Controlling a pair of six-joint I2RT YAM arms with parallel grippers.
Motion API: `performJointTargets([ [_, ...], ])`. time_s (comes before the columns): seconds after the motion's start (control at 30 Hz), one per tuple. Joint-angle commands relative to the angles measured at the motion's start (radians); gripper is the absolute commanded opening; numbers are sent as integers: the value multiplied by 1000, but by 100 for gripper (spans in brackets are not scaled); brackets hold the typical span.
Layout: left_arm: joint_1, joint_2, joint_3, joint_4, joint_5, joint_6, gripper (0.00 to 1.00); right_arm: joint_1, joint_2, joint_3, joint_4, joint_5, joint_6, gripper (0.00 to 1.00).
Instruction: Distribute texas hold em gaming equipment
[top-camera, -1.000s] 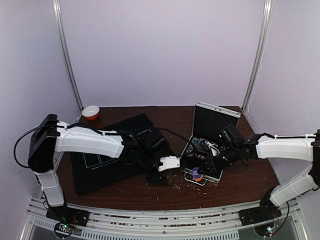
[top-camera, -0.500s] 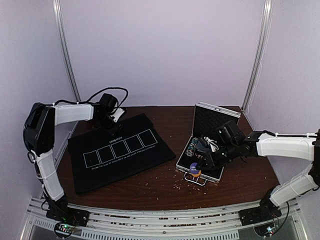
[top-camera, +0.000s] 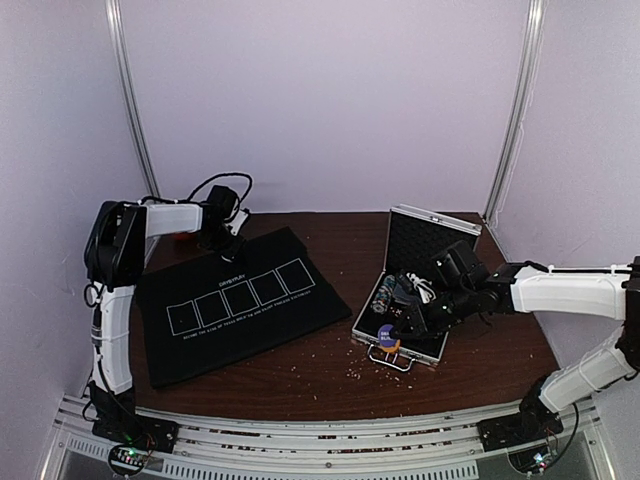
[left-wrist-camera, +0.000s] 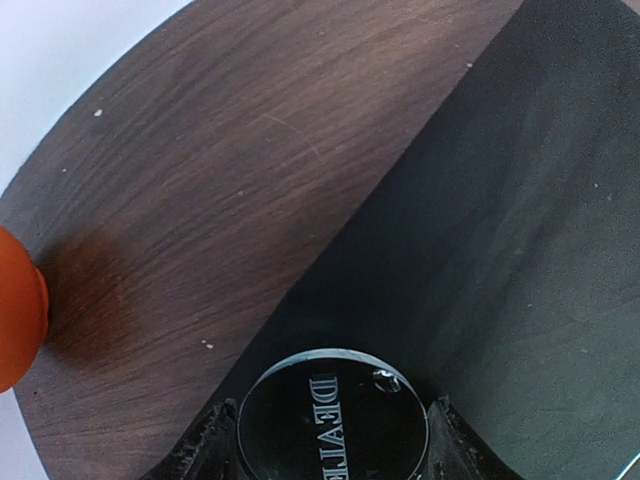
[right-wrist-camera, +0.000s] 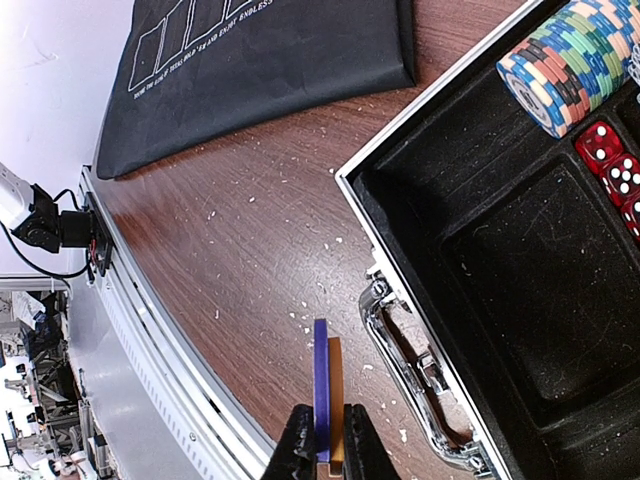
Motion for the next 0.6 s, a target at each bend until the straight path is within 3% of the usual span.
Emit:
performJointTargets([
  [0.0, -2, 31, 3, 41, 47, -10, 23, -4, 12, 7, 17, -15, -11, 0],
  [0.27, -3, 71, 9, 41, 67, -40, 55, -2, 16, 11, 19, -18, -4, 0],
  [0.4, -3, 12, 3, 72, 34, -44, 72, 1, 4, 10, 23, -18, 3, 0],
  [0.57, -3, -103, 5, 102, 38, -25, 83, 17, 0, 17, 40, -22, 12, 0],
])
